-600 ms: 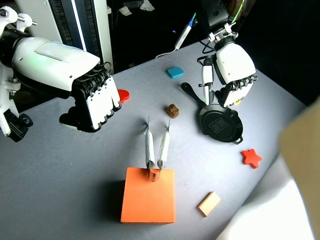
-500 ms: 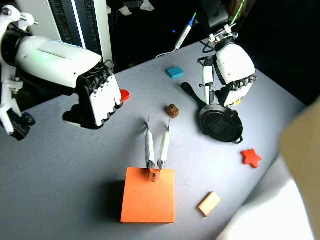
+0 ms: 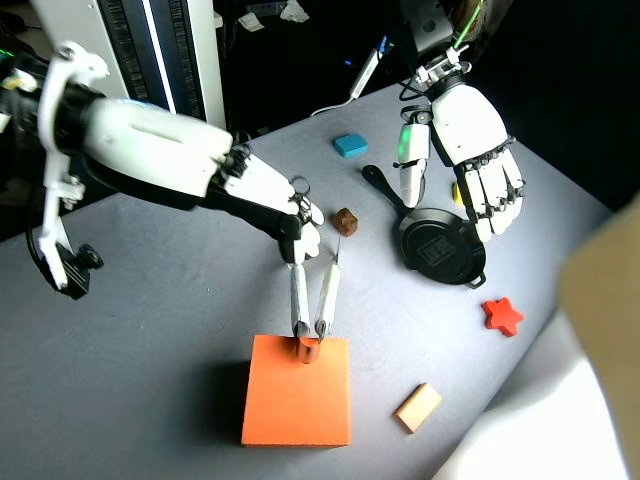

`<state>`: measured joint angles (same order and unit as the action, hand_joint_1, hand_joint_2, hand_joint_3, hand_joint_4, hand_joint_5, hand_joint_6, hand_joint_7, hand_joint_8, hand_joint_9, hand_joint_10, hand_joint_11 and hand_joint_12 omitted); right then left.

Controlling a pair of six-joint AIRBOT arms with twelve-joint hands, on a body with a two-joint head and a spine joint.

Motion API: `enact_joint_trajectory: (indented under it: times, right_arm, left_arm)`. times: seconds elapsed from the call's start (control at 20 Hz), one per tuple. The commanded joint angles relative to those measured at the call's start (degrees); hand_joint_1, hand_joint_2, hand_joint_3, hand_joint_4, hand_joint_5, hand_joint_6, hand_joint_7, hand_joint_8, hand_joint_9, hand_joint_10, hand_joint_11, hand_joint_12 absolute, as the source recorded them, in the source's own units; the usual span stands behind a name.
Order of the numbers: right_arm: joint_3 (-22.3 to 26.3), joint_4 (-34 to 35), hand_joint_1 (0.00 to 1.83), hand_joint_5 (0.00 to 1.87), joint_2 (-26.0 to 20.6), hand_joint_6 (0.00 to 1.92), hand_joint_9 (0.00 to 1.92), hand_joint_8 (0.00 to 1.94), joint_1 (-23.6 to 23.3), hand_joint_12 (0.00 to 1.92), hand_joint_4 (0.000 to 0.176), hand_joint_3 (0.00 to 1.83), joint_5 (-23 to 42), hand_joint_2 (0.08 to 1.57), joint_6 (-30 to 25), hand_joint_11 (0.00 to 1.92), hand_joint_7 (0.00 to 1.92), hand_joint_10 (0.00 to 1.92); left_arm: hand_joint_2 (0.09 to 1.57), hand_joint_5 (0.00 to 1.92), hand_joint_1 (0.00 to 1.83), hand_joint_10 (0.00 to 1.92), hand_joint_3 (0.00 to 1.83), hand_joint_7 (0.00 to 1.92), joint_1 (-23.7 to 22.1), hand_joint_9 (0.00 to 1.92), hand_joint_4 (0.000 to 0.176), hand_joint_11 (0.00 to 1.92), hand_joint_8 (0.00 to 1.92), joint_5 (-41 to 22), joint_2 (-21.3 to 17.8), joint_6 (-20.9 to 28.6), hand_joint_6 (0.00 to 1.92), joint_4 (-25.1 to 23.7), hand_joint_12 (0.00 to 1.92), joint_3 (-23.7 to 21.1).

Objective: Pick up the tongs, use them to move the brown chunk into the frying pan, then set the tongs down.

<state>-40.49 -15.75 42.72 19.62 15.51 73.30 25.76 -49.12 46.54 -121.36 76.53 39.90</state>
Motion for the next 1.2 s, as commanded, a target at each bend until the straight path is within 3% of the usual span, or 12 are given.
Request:
enact_joint_trajectory:
  times: [0.0,0.1,0.15,0.2,0.25,0.35,0.5,0.6,0.8,0.9,1.05,1.15]
  right_arm:
    - [-0.5,0.09,0.34,0.24,0.07,0.0,0.34,0.0,-1.27,1.02,0.0,0.0,5.31,1.16,0.04,0.0,0.32,0.0]
    - [-2.66,-1.23,0.38,0.23,2.4,0.0,0.32,0.0,-3.61,1.01,0.0,0.0,1.62,1.13,-1.55,0.0,0.31,0.0]
    - [-3.48,-3.07,0.42,0.17,3.29,0.0,0.26,0.0,-4.34,0.9,0.0,0.0,0.29,1.12,-3.6,0.0,0.25,0.0]
    - [-4.52,-3.76,0.52,0.11,4.64,0.0,0.2,0.0,-5.13,0.72,0.0,0.0,-1.2,1.12,-4.16,0.0,0.19,0.0]
    - [-5.3,-4.18,0.77,0.08,5.8,0.0,0.16,0.0,-5.8,0.59,0.0,0.0,-2.85,1.04,-4.07,0.0,0.14,0.0]
    - [-6.97,-4.26,0.98,0.04,8.23,0.0,0.1,0.0,-6.81,0.38,0.0,0.0,-5.83,0.96,-3.87,0.0,0.08,0.0]
    - [-9.35,-4.27,1.0,0.01,11.25,0.0,0.03,0.0,-7.38,0.07,0.0,0.0,-8.01,0.95,-3.3,0.0,0.02,0.0]
    - [-10.71,-4.27,1.0,0.01,13.22,0.0,0.03,0.0,-8.27,0.02,0.0,0.0,-10.46,0.94,-3.3,0.0,0.02,0.0]
    - [-12.44,-4.27,1.04,0.0,16.79,0.0,0.0,0.0,-10.46,0.0,0.0,0.0,-17.87,0.94,-3.06,0.0,0.0,0.0]
    - [-13.18,-4.27,1.13,0.01,18.33,0.01,0.01,0.0,-10.86,0.0,0.0,0.0,-19.85,0.91,-2.61,0.0,0.01,0.0]
    - [-15.11,-4.25,1.12,0.0,21.1,0.0,0.0,0.0,-11.49,0.0,0.0,0.0,-25.76,0.92,-3.08,0.0,0.0,0.0]
    - [-16.43,-4.25,1.1,0.0,22.54,0.0,0.0,0.0,-11.4,0.0,0.0,0.0,-26.73,0.93,-3.08,0.0,0.0,0.0]
  left_arm:
    - [1.26,0.09,0.0,0.0,0.0,0.12,-0.64,0.12,0.028,0.0,0.0,-4.59,-0.71,-0.23,0.01,-2.35,0.32,-0.13]
    - [1.27,0.07,0.0,0.01,0.0,0.08,-0.82,0.05,0.012,0.0,0.0,-6.14,-0.74,-0.26,0.0,-0.37,0.04,-0.69]
    - [1.27,0.07,0.01,0.01,0.0,0.07,-0.91,0.06,0.014,0.02,0.0,-7.54,-0.74,-0.48,0.01,0.28,0.02,-1.08]
    - [1.26,0.09,0.02,0.0,0.0,0.1,-0.95,0.09,0.018,0.0,0.0,-9.21,-0.77,-0.55,0.0,0.75,0.16,-1.6]
    - [1.25,0.09,0.0,0.0,0.0,0.1,-0.94,0.09,0.024,0.0,0.0,-9.8,-0.87,-0.55,0.0,0.9,0.19,-1.91]
    - [1.26,0.06,0.01,0.0,0.0,0.08,-0.67,0.07,0.027,0.0,0.0,-9.7,-1.19,-0.55,0.0,1.53,0.14,-2.37]
    - [1.26,0.09,0.02,0.01,0.0,0.1,-0.04,0.08,0.026,0.0,0.0,-9.68,-1.61,-0.55,0.01,3.42,0.15,-2.96]
    - [1.25,0.1,0.0,0.01,0.0,0.12,0.19,0.1,0.026,0.0,0.01,-9.68,-1.61,-0.56,0.01,3.72,0.26,-2.92]
    - [1.27,0.1,0.01,0.0,0.0,0.11,0.95,0.09,0.022,0.0,0.0,-7.65,-1.78,-0.67,0.0,3.84,0.14,-2.12]
    - [1.26,0.13,0.0,0.01,0.0,0.14,1.23,0.12,0.022,0.0,0.0,-7.53,-1.81,-0.67,0.01,3.77,0.26,-2.1]
    - [1.26,0.15,0.0,0.01,0.0,0.15,1.34,0.13,0.011,0.0,0.01,-7.28,-1.81,-0.67,0.01,3.77,0.3,-2.08]
    - [1.26,0.11,0.0,0.0,0.0,0.12,1.23,0.09,0.02,0.0,0.0,-7.27,-1.81,-0.67,0.0,3.78,0.18,-2.0]
